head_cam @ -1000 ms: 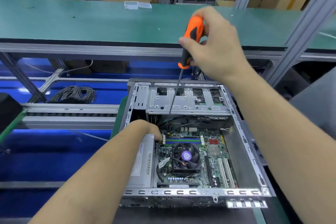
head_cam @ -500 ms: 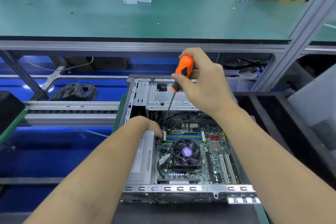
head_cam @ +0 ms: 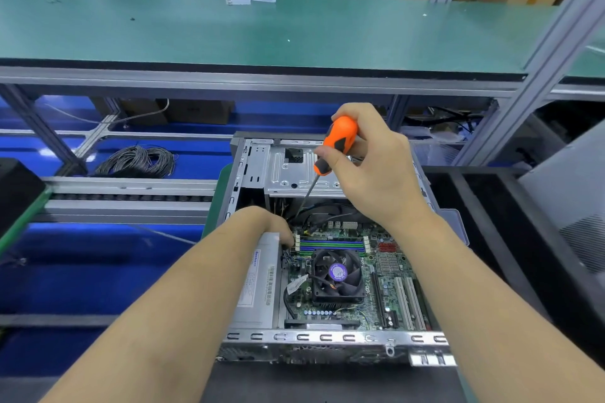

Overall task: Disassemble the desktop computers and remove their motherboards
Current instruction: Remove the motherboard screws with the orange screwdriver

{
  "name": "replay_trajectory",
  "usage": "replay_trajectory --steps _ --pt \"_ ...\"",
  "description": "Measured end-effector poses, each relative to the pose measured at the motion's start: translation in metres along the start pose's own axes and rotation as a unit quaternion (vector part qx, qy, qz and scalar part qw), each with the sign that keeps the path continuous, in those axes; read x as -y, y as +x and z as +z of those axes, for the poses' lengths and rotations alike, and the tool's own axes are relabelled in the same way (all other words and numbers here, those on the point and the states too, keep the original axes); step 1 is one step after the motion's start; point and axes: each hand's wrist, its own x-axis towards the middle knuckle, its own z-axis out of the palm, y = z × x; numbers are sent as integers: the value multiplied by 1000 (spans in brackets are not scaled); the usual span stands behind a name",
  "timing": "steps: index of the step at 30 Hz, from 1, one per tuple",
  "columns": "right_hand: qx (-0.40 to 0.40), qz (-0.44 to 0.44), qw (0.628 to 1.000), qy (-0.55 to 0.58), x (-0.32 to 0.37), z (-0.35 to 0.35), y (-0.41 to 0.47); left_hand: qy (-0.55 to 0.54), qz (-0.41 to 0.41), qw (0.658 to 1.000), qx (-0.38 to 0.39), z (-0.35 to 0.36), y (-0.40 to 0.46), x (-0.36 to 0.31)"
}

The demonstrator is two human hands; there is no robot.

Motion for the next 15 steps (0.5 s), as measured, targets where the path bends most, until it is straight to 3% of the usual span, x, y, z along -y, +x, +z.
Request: replay_trajectory --steps 10,15 --pt "4 3 1000 6 7 -10 0 -26 1 1000 -8 0 -12 -4" --pt "-29 -1 1000 -7 12 -24 4 -74 5 995 -73 -5 -22 -9"
